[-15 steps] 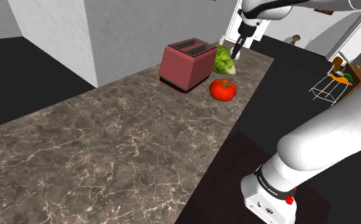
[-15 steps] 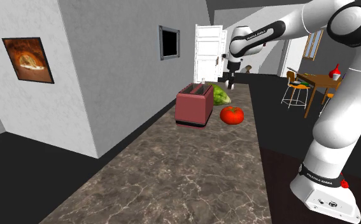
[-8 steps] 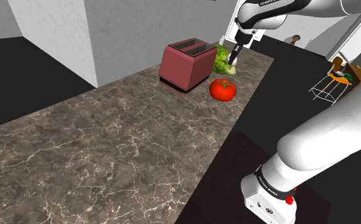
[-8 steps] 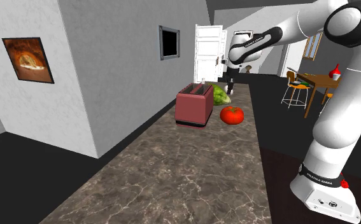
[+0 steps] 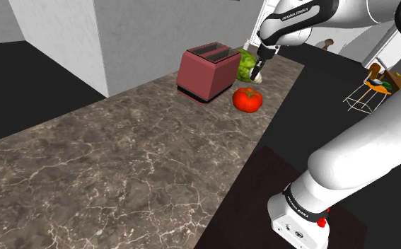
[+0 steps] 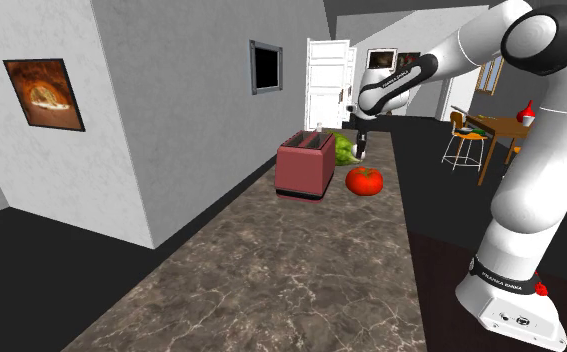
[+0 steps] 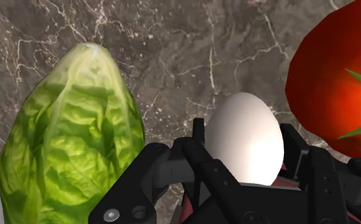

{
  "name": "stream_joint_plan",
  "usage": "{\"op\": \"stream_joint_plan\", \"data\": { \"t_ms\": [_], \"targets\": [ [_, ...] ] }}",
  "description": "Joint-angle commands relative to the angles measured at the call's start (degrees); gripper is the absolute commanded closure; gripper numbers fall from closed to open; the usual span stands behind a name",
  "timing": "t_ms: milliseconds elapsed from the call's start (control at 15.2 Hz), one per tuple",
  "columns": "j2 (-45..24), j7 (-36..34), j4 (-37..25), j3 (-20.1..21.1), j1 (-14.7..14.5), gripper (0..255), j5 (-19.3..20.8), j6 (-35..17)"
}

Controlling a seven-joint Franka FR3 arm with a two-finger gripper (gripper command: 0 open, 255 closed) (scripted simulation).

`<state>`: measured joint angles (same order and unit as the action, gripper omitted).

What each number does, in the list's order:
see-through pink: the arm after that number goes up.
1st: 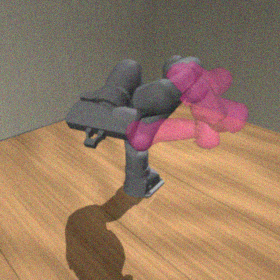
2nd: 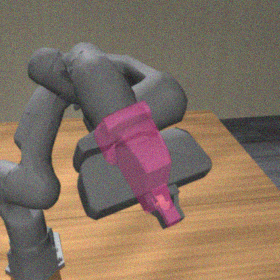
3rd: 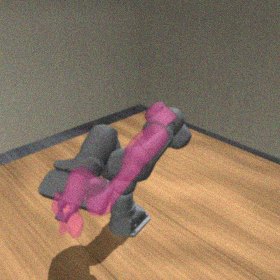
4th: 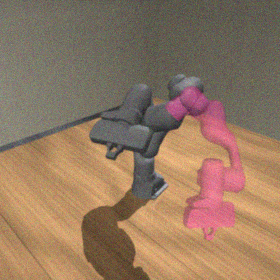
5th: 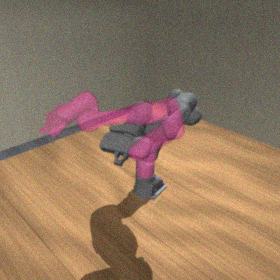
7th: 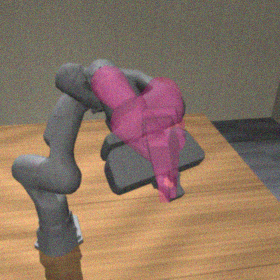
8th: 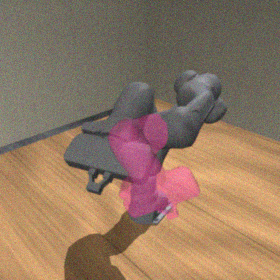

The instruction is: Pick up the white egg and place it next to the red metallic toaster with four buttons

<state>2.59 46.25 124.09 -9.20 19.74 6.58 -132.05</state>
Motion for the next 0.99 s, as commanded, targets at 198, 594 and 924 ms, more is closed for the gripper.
{"op": "stream_joint_plan", "data": {
  "t_ms": [198, 594, 924],
  "targets": [
    [-1.7, -0.3, 2.0, 0.0, 0.0, 255, 0.0, -3.8],
    [-4.2, -0.5, 4.1, -0.1, 0.1, 255, 0.0, -8.3],
    [-6.6, -0.7, 5.5, -0.2, 0.2, 255, -0.1, -12.1]
  ]
}}
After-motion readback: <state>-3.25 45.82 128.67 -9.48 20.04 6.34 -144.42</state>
